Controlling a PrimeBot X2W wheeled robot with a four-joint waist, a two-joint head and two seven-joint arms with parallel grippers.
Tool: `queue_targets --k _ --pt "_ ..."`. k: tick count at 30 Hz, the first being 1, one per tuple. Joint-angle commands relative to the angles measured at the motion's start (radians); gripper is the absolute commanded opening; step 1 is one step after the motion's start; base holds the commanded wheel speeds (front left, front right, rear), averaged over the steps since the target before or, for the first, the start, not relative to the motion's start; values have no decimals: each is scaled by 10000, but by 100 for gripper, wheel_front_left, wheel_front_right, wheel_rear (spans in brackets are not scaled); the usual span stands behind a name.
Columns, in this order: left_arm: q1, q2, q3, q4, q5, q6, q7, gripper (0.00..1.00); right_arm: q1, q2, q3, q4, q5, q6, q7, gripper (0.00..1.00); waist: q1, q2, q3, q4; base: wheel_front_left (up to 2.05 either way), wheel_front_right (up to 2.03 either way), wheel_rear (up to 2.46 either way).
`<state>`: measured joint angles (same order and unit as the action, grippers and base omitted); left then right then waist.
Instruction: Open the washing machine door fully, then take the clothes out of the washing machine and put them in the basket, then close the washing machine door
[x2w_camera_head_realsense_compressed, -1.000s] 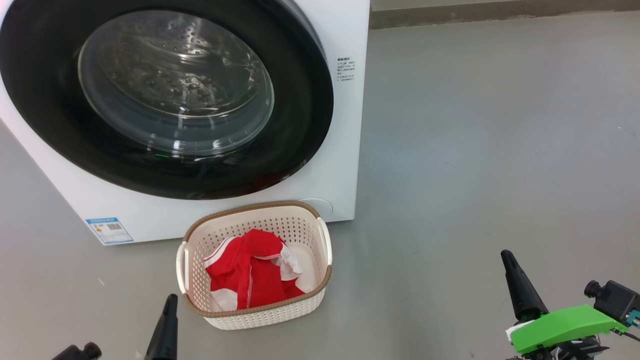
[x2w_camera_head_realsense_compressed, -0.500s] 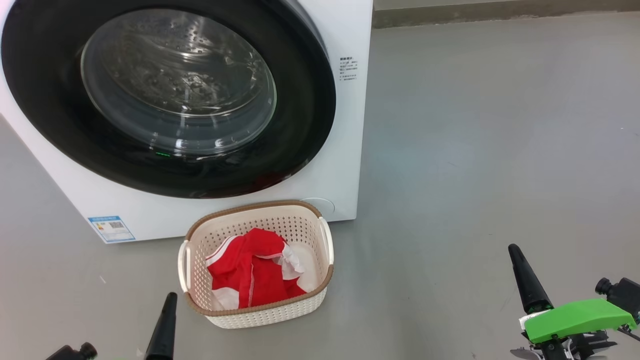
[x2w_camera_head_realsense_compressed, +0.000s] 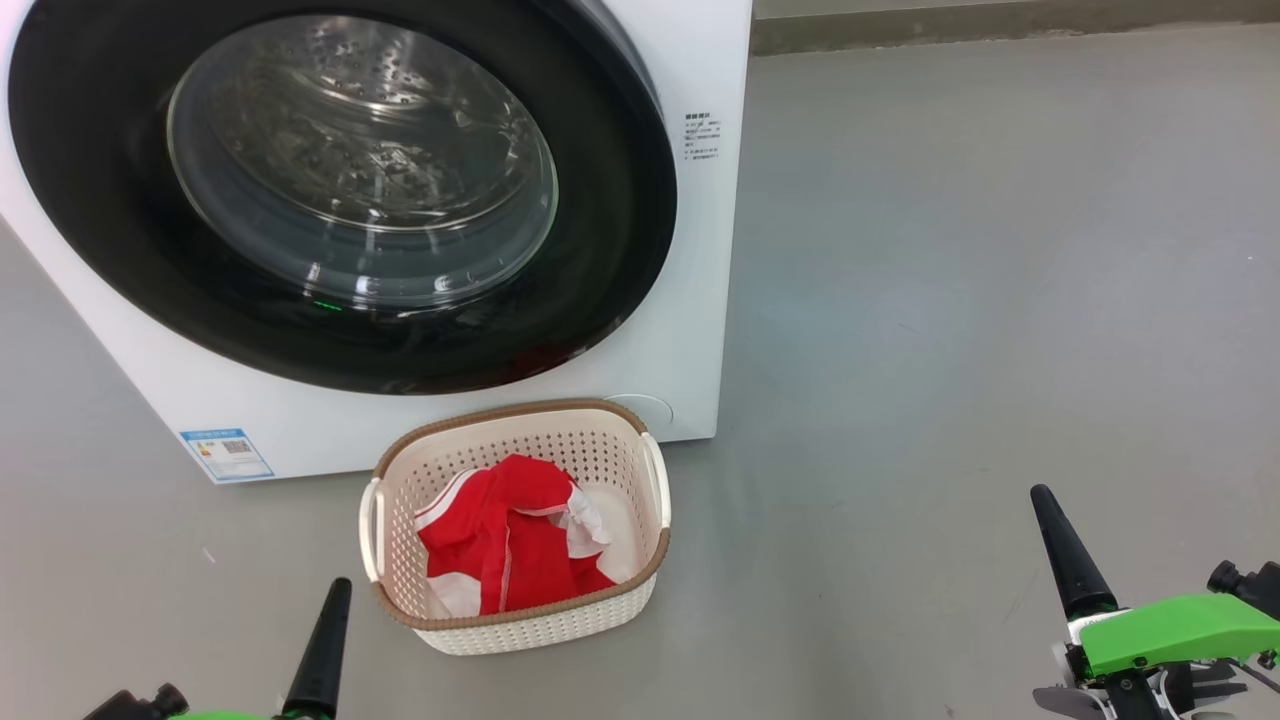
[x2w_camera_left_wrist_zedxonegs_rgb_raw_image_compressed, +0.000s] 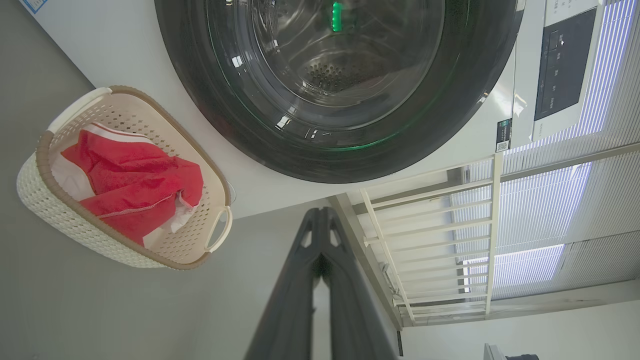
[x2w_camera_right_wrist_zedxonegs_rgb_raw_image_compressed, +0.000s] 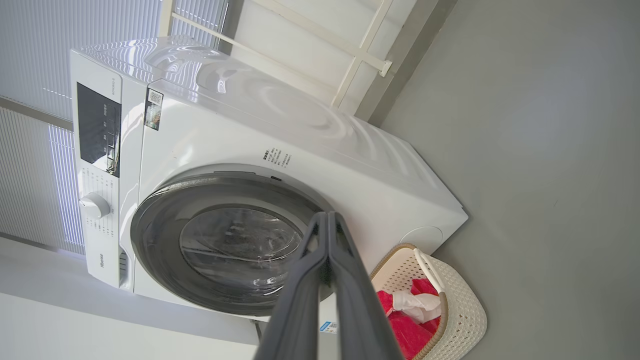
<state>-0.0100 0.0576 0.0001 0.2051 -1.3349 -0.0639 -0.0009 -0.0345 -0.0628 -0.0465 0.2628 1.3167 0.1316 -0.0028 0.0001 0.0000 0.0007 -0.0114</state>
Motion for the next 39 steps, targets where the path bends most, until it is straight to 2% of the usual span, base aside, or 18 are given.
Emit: queue_targets --k 1,27,39 --pt "-539 211 334 -152 -293 -201 65 0 -531 -157 115 -233 316 -1 91 0 -1 0 1 6 0 0 0" --pt "-937 213 730 369 -3004 -656 804 0 -698 -138 -298 -204 3156 -9 849 0 -1 0 24 112 0 0 0" --pt "-950 176 791 385 -3026 -667 863 0 -706 -104 -356 -200 3183 -9 905 0 -1 0 24 114 0 0 0"
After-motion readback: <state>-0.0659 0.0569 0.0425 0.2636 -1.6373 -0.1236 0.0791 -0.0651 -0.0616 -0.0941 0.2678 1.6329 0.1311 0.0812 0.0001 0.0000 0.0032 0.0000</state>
